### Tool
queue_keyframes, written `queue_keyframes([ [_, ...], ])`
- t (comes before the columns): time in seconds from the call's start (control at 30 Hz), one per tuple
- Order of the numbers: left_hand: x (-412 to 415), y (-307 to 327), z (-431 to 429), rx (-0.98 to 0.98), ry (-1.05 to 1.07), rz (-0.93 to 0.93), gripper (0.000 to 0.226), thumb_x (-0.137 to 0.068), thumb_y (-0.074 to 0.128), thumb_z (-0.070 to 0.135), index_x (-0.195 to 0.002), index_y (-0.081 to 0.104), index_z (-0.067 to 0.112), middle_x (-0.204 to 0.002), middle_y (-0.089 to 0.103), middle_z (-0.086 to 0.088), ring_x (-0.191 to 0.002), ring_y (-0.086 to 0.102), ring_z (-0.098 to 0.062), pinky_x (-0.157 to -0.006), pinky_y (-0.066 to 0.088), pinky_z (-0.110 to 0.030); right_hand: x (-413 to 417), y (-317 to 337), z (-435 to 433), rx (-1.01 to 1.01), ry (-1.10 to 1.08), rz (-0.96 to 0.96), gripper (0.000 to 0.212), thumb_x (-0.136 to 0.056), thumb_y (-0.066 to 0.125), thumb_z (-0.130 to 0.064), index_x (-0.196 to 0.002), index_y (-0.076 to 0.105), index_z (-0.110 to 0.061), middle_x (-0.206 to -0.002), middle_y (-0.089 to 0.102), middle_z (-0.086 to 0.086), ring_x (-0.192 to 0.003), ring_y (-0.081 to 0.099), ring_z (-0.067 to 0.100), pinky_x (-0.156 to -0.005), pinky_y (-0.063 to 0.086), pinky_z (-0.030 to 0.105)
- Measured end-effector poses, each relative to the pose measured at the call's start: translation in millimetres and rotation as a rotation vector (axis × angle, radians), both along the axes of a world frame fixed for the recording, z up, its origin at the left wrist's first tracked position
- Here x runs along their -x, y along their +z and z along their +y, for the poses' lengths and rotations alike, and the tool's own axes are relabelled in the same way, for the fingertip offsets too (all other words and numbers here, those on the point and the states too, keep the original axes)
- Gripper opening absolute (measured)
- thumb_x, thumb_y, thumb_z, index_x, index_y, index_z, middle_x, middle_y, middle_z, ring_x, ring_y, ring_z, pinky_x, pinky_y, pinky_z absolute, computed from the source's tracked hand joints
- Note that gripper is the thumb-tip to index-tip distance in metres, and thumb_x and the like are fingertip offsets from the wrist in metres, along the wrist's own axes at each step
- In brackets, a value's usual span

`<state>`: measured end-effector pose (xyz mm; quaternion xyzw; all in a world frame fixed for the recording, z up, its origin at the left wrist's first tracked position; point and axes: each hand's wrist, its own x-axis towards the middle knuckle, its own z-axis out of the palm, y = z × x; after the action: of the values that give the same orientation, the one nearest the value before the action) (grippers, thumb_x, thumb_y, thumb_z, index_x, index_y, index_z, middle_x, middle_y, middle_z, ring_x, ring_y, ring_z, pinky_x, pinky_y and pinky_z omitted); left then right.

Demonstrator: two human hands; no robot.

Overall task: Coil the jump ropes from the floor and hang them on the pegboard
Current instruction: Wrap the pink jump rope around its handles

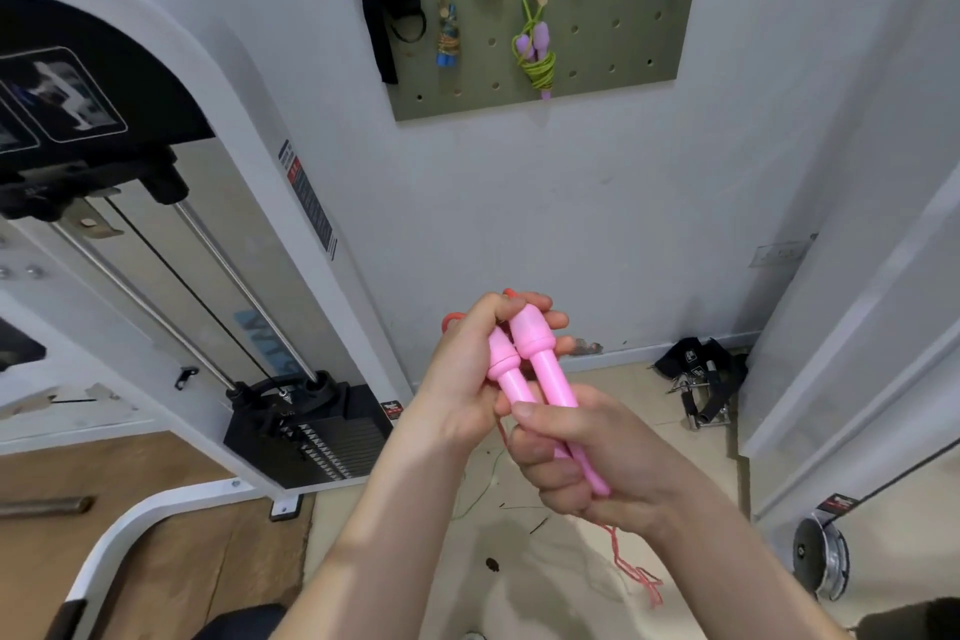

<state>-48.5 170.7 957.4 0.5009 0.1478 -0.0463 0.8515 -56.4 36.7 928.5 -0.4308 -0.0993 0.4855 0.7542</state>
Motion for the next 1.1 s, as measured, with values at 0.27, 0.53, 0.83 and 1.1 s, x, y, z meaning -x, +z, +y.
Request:
queue_keyframes([
  [0.27, 30, -1, 60, -0.571, -0.204, 0.009, 0.061, -0.078, 0.051, 0.068, -0.075, 0.073, 0.012, -0.069, 0.068, -0.010, -0.060, 0.062, -0.021, -0.066, 0.052, -0.033, 4, 2, 28, -0.428, -0.015, 0.369, 0.032, -0.075, 0.079, -0.009, -0.096, 0.054, -0.009, -0.059, 0.042, 0.000, -0.039, 0.029, 0.003, -0.030, 0.032, 0.013],
  [0.53, 8, 17, 96, -0.593, 0.035, -0.361, 0.051, -0.087, 0.041, 0.059, -0.101, 0.070, 0.019, -0.094, 0.070, -0.001, -0.088, 0.064, -0.012, -0.076, 0.045, -0.016, 26, 18, 86, -0.665, 0.115, 0.414, 0.015, -0.099, 0.047, -0.010, -0.113, 0.048, -0.006, -0.067, 0.035, 0.000, -0.049, 0.033, 0.009, -0.042, 0.031, 0.017],
  [0.83, 1, -16, 94, -0.919, -0.255, -0.159, 0.029, -0.093, 0.044, 0.009, -0.072, 0.048, 0.029, -0.051, 0.049, 0.016, -0.052, 0.048, -0.005, -0.050, 0.037, -0.016, 3, 28, 103, -0.134, -0.350, 0.051, 0.012, -0.086, 0.065, -0.011, -0.092, 0.057, -0.007, -0.056, 0.038, 0.000, -0.037, 0.028, 0.004, -0.035, 0.020, 0.011],
  [1.1, 4, -5, 121, -1.957, -0.450, -0.369, 0.021, -0.092, 0.040, 0.010, -0.109, 0.050, 0.017, -0.099, 0.059, -0.005, -0.092, 0.058, -0.028, -0.067, 0.033, -0.032, -10, 17, 119, 0.653, -0.514, -0.559, 0.015, -0.095, 0.050, -0.010, -0.081, 0.052, -0.013, -0.059, 0.044, 0.002, -0.043, 0.033, 0.012, -0.043, 0.027, 0.023],
])
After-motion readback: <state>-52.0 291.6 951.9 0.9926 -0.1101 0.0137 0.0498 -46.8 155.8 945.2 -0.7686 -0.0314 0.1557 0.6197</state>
